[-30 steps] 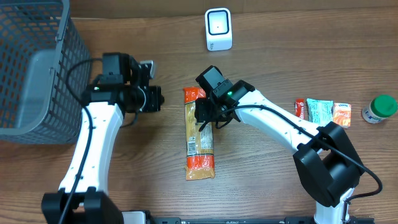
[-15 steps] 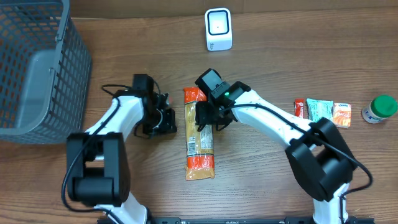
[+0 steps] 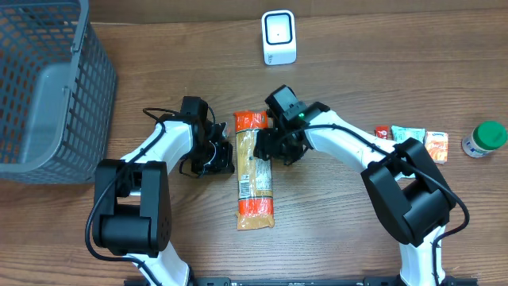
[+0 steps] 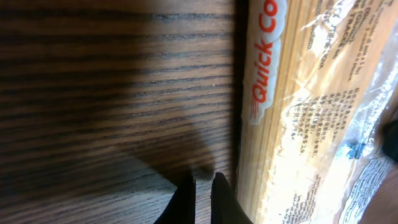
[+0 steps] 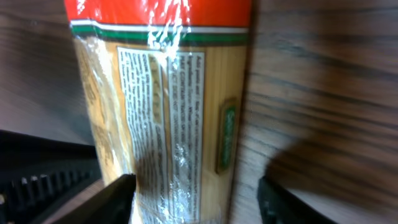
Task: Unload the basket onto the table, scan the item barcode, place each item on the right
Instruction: 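Bring the left gripper to the spaghetti pack's left side, then close both grippers on the spaghetti pack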
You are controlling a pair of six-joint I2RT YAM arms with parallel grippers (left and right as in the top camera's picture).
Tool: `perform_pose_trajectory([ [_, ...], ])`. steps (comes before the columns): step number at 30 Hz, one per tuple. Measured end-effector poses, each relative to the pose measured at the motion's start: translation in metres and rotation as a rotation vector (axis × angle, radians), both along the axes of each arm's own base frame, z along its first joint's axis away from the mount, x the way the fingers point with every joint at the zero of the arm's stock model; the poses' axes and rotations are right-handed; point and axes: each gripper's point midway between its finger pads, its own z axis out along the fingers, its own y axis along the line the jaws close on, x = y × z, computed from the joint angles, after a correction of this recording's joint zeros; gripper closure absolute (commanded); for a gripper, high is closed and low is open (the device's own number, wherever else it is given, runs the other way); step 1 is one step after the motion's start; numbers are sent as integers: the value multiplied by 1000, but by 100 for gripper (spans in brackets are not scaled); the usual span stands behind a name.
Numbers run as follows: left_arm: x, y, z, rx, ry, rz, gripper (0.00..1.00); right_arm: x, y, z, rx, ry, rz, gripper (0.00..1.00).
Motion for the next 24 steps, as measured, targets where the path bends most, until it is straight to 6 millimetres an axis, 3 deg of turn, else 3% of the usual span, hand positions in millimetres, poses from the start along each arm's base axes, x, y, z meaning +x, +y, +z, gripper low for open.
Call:
perform_pose_trajectory([
  [7, 0, 0, 0, -1, -1, 0, 96, -11, 13, 5, 192, 36, 73, 22],
  [16, 1, -2, 0, -10, -5, 0, 96, -20, 25, 4, 147, 20, 58, 22],
  [24, 2, -2, 0, -11, -6, 0, 96, -15, 26, 2, 103, 19, -40, 23],
])
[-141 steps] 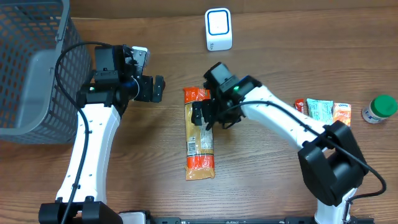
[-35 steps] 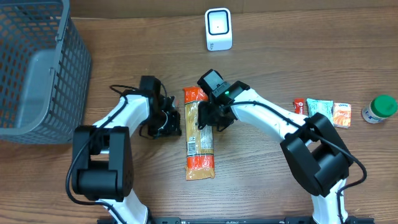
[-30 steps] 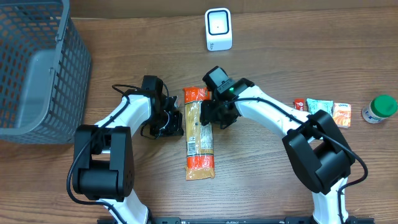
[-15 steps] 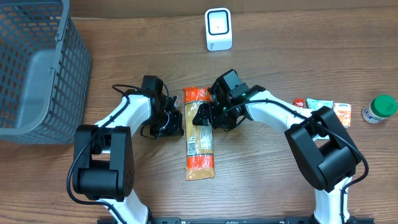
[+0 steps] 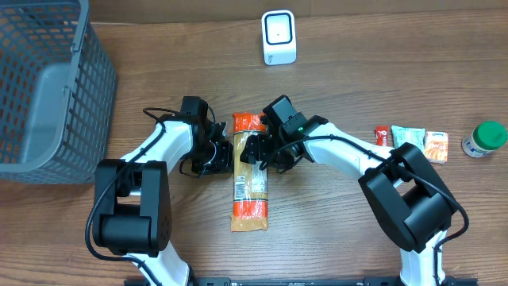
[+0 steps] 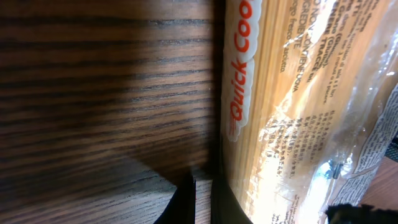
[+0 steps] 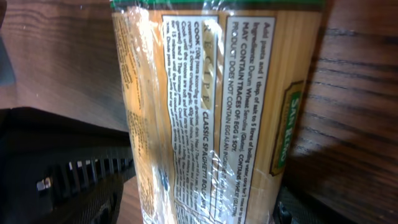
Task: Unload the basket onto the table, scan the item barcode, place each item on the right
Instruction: 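Close both grippers on the spaghetti pack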
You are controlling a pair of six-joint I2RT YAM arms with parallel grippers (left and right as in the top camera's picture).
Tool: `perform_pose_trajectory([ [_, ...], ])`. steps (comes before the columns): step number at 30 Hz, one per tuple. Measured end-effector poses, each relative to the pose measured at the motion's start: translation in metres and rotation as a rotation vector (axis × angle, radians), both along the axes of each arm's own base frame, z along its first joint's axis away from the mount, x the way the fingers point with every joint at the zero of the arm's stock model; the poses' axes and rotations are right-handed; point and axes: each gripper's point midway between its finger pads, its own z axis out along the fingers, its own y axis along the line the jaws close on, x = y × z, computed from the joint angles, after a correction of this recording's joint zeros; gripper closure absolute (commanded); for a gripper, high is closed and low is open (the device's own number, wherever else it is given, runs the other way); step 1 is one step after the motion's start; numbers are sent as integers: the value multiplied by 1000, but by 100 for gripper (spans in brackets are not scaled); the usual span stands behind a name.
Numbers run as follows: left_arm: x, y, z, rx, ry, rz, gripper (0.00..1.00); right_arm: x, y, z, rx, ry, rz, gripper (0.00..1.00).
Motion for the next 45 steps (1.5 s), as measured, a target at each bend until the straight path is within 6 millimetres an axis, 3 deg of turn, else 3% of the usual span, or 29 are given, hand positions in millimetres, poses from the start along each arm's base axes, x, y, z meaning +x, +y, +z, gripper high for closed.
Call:
perform_pose_trajectory([
  [17, 0, 0, 0, 2, 2, 0, 96, 3, 14, 2, 34, -37, 1, 23],
  [25, -1, 1, 0, 7, 5, 1, 96, -10, 18, 0, 79, -13, 86, 43],
  [35, -1, 5, -1, 22, 7, 3, 96, -9, 36, 1, 177, -15, 79, 37],
  [45, 0, 8, -1, 35, 7, 8, 96, -2, 48, 1, 208, -4, 7, 41],
])
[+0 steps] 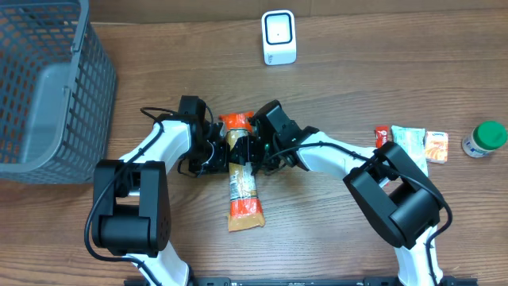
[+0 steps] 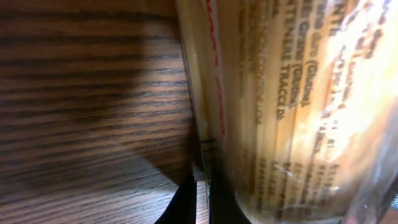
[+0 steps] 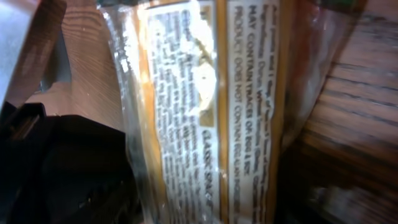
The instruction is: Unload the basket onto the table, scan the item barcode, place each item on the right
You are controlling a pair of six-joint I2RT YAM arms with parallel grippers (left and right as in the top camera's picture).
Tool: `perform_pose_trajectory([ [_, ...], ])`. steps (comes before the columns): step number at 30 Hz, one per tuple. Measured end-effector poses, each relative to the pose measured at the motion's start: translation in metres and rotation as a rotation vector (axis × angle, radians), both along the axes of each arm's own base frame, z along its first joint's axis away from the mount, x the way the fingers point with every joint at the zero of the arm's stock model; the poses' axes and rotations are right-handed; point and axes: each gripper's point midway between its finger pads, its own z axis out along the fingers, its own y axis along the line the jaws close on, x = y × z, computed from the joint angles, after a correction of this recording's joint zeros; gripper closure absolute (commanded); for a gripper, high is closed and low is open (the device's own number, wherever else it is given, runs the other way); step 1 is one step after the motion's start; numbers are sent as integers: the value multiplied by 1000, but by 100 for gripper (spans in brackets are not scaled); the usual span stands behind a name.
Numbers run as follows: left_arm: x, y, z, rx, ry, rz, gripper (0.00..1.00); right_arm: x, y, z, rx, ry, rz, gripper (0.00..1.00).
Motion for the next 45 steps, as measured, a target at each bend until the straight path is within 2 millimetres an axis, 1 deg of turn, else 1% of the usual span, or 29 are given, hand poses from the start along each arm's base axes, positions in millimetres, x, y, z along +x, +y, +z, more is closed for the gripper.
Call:
perform_pose_trajectory([
  [1, 0, 1, 0, 3, -1, 0, 96, 1, 1, 0, 3, 1, -3, 45],
  [2, 0, 1, 0, 6, -1, 1, 96, 1, 1, -1, 6, 3, -4, 47],
  [6, 1, 3, 0, 16, -2, 0, 96, 2, 4, -4, 10, -5, -3, 60],
  [10, 1, 6, -1, 26, -1, 5, 96, 2, 4, -5, 10, -15, 7, 77],
  [15, 1, 8, 0, 33, 0, 5, 95, 2, 3, -4, 4, -27, 20, 79],
  [18, 1, 10, 3, 37, 10, 7, 93, 1, -2, -5, -35, -48, 35, 83],
  [21, 7, 12, 10, 36, 5, 16, 92, -8, -9, -1, -101, -93, 78, 84],
  [23, 18, 16, 18, 35, -21, 30, 92, -16, -15, 1, -149, -128, 119, 85],
  [24, 25, 18, 24, 36, -41, 38, 92, -21, -18, 4, -176, -157, 149, 88],
  [25, 33, 22, 31, 39, -69, 49, 92, -24, -20, 6, -192, -180, 173, 95],
  [27, 43, 29, 42, 47, -110, 68, 93, -29, -25, 14, -216, -229, 221, 96],
  [29, 55, 43, 62, 69, -175, 105, 92, -28, -29, 23, -226, -276, 245, 96],
  [31, 63, 59, 79, 100, -231, 145, 91, -24, -35, 37, -231, -338, 270, 96],
  [33, 69, 78, 95, 142, -282, 196, 91, -19, -40, 50, -230, -401, 296, 96],
  [34, 70, 89, 102, 169, -303, 222, 90, -17, -46, 58, -239, -436, 318, 96],
  [35, 71, 100, 106, 196, -315, 247, 83, -16, -52, 64, -252, -460, 334, 96],
  [37, 70, 118, 109, 242, -323, 283, 63, -18, -65, 72, -292, -486, 368, 96],
  [38, 70, 126, 109, 258, -321, 303, 55, -19, -72, 75, -320, -497, 391, 96],
  [40, 67, 140, 108, 291, -314, 330, 44, -20, -83, 81, -377, -517, 446, 96],
  [41, 67, 143, 108, 298, -313, 342, 36, -19, -88, 85, -402, -526, 473, 96],
  [42, 66, 146, 108, 308, -312, 346, 20, -19, -92, 91, -433, -540, 507, 96],
  [43, 67, 146, 107, 310, -311, 349, 0, -18, -95, 97, -455, -548, 529, 97],
  [45, 66, 147, 107, 317, -311, 350, 0, -12, -99, 117, -498, -594, 566, 97],
])
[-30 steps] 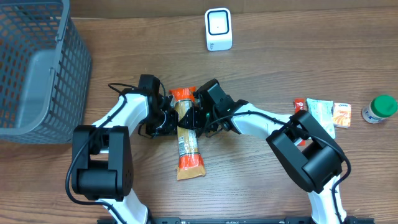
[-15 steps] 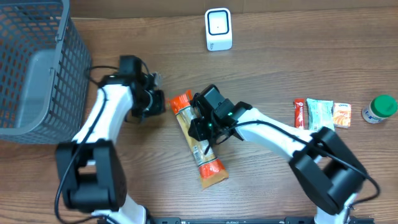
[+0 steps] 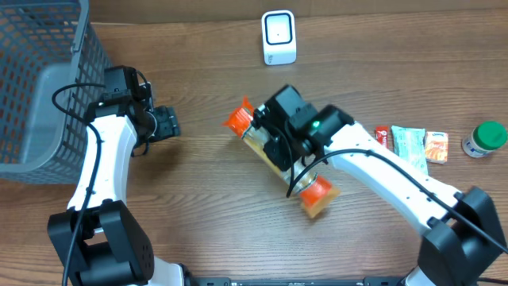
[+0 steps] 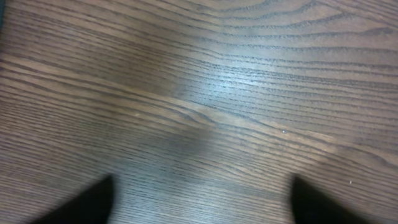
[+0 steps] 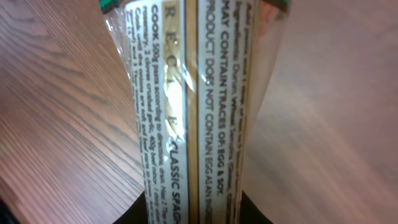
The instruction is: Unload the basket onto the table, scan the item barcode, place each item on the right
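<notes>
The spaghetti pack (image 3: 274, 155), clear wrap with orange ends, hangs diagonally above the table's middle. My right gripper (image 3: 279, 141) is shut on its midsection. In the right wrist view the pack (image 5: 199, 93) stands between the dark fingers (image 5: 134, 211), showing recipe and ingredient text but no barcode. The white scanner (image 3: 279, 37) stands at the back centre, apart from the pack. My left gripper (image 3: 164, 123) is off to the left near the basket. It is open (image 4: 202, 208) over bare wood, with nothing between its fingers.
A grey mesh basket (image 3: 48, 87) fills the back left corner. At the right lie three small snack packets (image 3: 411, 141) and a green-lidded jar (image 3: 484, 139). The table (image 3: 182, 214) is dark wood grain.
The right gripper, then around the pack on the table, now holds it lifted and slanted. The left gripper, then shut against the pack's left side, has pulled back leftward and opened.
The pack first lay flat between both grippers, with the left one shut beside its edge and the right one open over it. It then sat closer to the left gripper, then tipped on its edge between them. Now the right gripper holds it off the table.
</notes>
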You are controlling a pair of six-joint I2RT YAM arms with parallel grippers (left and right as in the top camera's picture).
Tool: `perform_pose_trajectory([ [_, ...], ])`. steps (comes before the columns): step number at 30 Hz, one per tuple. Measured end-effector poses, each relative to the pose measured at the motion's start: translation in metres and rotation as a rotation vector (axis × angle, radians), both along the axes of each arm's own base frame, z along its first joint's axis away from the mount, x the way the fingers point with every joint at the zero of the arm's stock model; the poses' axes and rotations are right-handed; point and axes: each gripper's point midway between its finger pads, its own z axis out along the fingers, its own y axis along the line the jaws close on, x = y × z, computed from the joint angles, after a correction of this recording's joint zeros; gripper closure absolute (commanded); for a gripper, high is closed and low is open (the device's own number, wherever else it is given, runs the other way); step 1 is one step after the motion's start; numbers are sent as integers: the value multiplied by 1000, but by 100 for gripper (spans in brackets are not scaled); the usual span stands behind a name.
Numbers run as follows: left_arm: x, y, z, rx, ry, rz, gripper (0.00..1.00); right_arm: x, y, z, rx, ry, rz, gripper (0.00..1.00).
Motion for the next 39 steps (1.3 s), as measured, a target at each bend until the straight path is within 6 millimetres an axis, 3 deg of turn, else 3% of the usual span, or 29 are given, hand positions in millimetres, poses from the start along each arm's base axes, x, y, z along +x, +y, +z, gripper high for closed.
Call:
perform_pose_trajectory([
  [7, 0, 1, 0, 6, 2, 5, 0, 44, -3, 112, -50, -322, 80, 97],
  [16, 0, 2, 0, 12, 3, 7, 0, 65, -26, 240, -93, -675, 88, 97],
  [18, 0, 2, 0, 12, 3, 7, 0, 69, -26, 254, -87, -728, 91, 97],
  [21, 0, 2, 0, 12, 3, 7, 0, 80, -20, 257, -101, -778, 108, 96],
  [24, 0, 2, 0, 12, 3, 7, 0, 103, -6, 245, -140, -815, 136, 96],
  [34, 0, 2, 0, 12, 3, 7, 0, 213, 65, 165, -333, -1044, 269, 96],
  [39, 0, 2, 0, 12, 3, 7, 0, 256, 81, 136, -361, -1156, 244, 96],
])
